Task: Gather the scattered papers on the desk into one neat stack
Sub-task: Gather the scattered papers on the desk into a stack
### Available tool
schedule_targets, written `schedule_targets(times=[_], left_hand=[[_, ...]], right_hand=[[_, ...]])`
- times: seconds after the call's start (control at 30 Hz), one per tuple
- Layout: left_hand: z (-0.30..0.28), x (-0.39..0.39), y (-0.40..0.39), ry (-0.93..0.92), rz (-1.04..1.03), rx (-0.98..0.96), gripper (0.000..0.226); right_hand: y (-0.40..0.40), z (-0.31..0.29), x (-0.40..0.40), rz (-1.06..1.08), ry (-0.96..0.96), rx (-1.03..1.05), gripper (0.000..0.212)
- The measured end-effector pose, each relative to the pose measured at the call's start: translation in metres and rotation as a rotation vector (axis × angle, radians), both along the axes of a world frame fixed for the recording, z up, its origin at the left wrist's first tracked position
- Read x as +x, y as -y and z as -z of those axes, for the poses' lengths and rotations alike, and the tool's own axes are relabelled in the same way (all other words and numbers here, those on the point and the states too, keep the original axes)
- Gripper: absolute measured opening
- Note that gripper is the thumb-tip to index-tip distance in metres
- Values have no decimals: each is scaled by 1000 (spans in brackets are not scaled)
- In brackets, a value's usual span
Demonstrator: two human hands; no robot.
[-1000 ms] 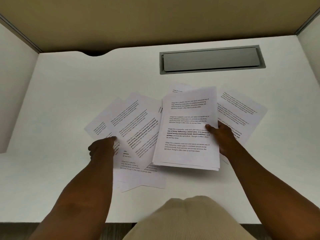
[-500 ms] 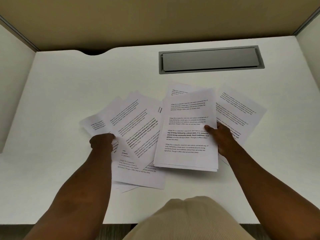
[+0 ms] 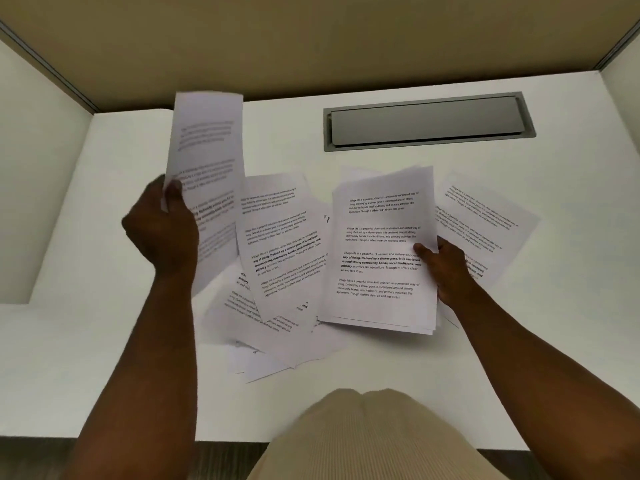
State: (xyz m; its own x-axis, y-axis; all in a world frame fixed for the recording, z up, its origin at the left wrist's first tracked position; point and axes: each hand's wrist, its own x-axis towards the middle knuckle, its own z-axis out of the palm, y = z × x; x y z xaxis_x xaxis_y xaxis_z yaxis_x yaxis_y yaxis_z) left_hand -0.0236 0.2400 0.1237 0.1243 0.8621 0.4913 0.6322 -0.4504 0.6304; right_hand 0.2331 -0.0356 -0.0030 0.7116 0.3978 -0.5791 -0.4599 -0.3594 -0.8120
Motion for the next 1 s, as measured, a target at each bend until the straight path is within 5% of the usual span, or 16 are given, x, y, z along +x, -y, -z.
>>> schedule_targets(times=[0.2,0.3,0.4,0.63,1.0], left_hand=[[-67,18,12,75,175,198,35],[-98,28,21,149,297,-12,31],[-108,40,38,335,487,-393,3],[-30,64,47,401,435,-951,11],[52,64,64,324,399,-1119,37]], right_hand=[[-2,-13,-3,27,-28,63,33],[1,-17,-3,16,-30,94,31],[3,-22,-2,2,-41,133,33],[2,-37,-4,-96,-92,235,36],[4,-45,-16,-209,-107,319,36]])
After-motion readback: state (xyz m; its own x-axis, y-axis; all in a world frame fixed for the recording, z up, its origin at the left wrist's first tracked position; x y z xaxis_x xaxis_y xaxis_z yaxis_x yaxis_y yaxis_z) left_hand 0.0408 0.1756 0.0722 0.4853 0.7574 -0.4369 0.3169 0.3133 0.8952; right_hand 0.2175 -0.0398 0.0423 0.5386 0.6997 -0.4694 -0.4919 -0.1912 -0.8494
